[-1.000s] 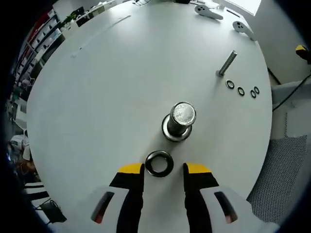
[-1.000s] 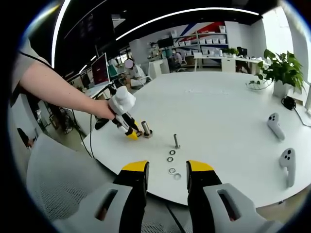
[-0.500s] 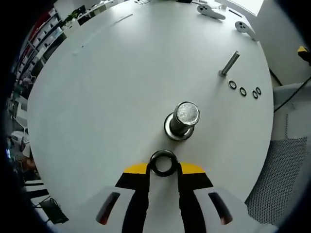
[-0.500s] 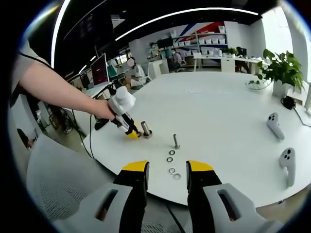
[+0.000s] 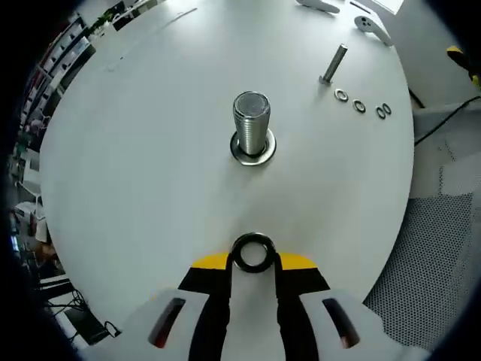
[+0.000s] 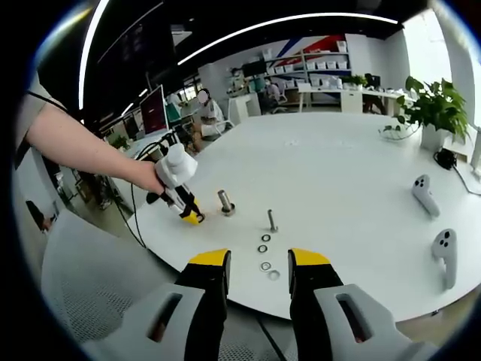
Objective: Place the washer onto the threaded stud by aligning its center hole with the stud, sliding it down to the base, and recovering from edge contact or off-axis alignment until the washer reaches the visible bottom stop.
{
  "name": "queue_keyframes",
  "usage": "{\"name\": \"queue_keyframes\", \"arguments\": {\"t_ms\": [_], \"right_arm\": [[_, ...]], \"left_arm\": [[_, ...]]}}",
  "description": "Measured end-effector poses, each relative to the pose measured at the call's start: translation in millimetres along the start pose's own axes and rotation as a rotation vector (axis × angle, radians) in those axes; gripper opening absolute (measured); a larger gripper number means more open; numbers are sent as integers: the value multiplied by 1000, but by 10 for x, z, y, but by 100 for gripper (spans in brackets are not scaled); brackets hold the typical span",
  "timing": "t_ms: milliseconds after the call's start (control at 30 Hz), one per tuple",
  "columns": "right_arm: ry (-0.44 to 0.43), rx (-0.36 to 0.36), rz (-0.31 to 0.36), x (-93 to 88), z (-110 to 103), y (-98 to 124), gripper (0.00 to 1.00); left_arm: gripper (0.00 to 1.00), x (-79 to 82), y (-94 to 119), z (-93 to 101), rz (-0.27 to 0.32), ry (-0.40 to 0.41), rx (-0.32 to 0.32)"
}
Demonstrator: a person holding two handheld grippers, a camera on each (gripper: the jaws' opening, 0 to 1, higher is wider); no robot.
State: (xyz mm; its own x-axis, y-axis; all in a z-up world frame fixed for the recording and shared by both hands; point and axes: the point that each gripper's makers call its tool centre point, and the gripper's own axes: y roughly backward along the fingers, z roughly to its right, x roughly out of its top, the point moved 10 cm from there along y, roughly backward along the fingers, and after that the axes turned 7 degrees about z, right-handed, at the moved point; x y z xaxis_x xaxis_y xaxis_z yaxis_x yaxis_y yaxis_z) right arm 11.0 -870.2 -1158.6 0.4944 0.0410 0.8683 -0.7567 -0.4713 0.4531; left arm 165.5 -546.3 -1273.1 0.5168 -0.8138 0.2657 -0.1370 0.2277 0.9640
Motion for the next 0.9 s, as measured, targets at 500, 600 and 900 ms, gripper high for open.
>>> {"name": "queue_keyframes", "arguments": {"t_ms": [500,600,900], "right_arm": [[1,1,1,-1,-3,2,33],[1,1,1,2,-2,0,33],[0,-1,2,2,1,0,32]], "left_arm": [[25,-70,5,15,12,11,-2],[25,-35,-1,46,-7,10,4],[26,-55,9,50,9,62,16]]}}
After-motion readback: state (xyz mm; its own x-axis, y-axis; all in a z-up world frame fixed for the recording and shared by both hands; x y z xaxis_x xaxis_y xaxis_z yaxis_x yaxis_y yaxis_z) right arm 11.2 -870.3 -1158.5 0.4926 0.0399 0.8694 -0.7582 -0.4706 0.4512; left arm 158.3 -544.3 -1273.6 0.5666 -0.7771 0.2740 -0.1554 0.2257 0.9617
